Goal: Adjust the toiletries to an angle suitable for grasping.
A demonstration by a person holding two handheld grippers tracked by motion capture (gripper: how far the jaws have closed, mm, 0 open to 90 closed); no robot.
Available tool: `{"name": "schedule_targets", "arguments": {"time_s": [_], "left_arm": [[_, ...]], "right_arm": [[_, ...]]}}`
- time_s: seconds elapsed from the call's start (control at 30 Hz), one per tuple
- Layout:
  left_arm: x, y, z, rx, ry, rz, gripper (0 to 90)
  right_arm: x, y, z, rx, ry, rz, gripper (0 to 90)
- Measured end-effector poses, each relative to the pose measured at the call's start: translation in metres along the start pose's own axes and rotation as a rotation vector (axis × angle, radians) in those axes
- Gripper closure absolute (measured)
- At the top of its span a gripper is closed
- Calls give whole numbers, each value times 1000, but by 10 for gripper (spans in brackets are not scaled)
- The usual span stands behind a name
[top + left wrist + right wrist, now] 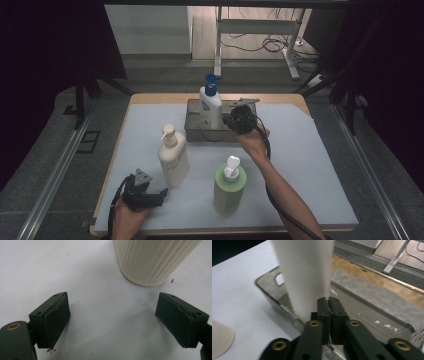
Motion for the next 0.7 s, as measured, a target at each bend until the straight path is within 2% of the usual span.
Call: {"name": "schedule_targets", "arguments": {"time_s": [0.23,0.4,0.53,0.7], "left_arm": [[0,0,0,0,0,0,121],[0,0,0,0,0,0,121],[0,0,0,0,0,0,122],[0,0,0,0,0,0,122]], "right_arm": [[12,13,-1,-14,31,-31,897],[17,21,0,-18,51,-14,897],[19,29,-1,-32,57,-22,896],[23,37,-6,-41,97,-12,895]]}}
Point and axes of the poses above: each handheld gripper's, and its own axes: y roughly forward along the jaws, z roughly out of its top, x roughly to its right, the point moved 7 cm from there along y, roughly forward along the jaws, and after that the axes turned 15 degrees about z, right-handed, at the moved point
